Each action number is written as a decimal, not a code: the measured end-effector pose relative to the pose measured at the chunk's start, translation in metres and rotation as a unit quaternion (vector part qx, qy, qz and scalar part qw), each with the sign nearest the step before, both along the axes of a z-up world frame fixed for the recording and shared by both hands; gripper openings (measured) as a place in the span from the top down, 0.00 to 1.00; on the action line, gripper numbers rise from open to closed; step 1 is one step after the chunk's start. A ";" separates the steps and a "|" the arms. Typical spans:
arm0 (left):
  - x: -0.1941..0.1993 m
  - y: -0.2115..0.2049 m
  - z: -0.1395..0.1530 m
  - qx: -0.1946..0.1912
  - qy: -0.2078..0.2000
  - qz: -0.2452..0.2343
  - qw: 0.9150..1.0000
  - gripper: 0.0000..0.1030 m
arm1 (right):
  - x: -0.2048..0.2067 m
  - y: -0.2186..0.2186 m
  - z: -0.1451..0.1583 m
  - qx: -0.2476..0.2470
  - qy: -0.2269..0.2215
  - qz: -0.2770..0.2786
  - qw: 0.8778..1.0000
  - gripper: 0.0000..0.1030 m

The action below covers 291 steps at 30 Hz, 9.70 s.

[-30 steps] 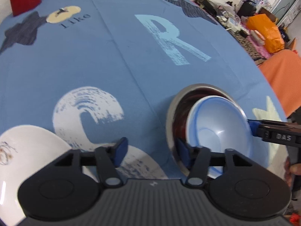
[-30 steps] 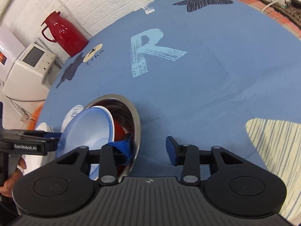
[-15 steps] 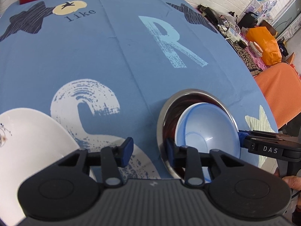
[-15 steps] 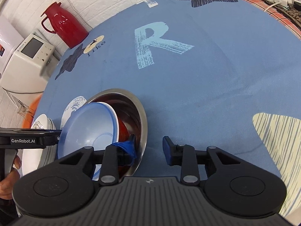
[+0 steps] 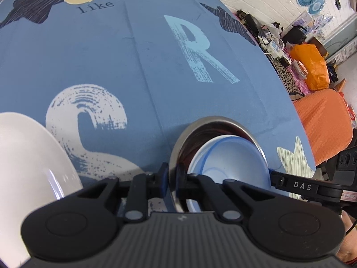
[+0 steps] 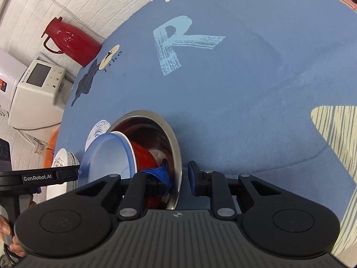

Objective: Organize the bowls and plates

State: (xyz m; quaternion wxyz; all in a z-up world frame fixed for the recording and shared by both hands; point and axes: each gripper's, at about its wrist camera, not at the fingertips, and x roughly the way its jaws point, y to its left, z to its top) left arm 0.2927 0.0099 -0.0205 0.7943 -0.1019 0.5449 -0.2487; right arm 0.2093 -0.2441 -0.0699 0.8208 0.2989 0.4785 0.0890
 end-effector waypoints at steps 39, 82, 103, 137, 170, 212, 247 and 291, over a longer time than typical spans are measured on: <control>-0.032 0.002 -0.003 0.015 -0.027 0.002 1.000 0.92 | -0.033 0.001 0.011 -0.073 -0.032 -0.030 0.996 0.79; 0.000 0.001 -0.001 -0.011 -0.015 0.004 1.000 1.00 | -0.007 0.006 0.011 -0.085 -0.044 0.042 0.995 0.89; 0.015 -0.004 0.010 -0.011 0.003 0.026 1.000 1.00 | 0.017 -0.002 0.008 -0.001 0.019 0.048 0.999 1.00; -0.052 0.220 0.038 0.028 -0.027 0.219 0.975 1.00 | 0.063 0.245 0.065 -0.112 0.013 0.272 0.956 1.00; -0.080 0.204 0.081 0.055 -0.155 0.218 0.962 0.38 | 0.050 0.239 0.091 -0.184 -0.104 0.248 0.946 0.94; -0.239 -0.012 0.051 0.084 -0.309 0.142 0.937 0.29 | -0.146 0.070 0.023 -0.180 -0.202 -0.061 0.961 0.84; -0.328 0.022 0.012 0.173 -0.356 0.198 0.897 0.01 | -0.249 0.105 0.024 -0.238 -0.276 0.010 0.931 0.77; -0.335 0.014 0.010 0.182 -0.362 0.182 0.896 0.01 | -0.252 0.105 0.020 -0.236 -0.267 0.005 0.934 0.72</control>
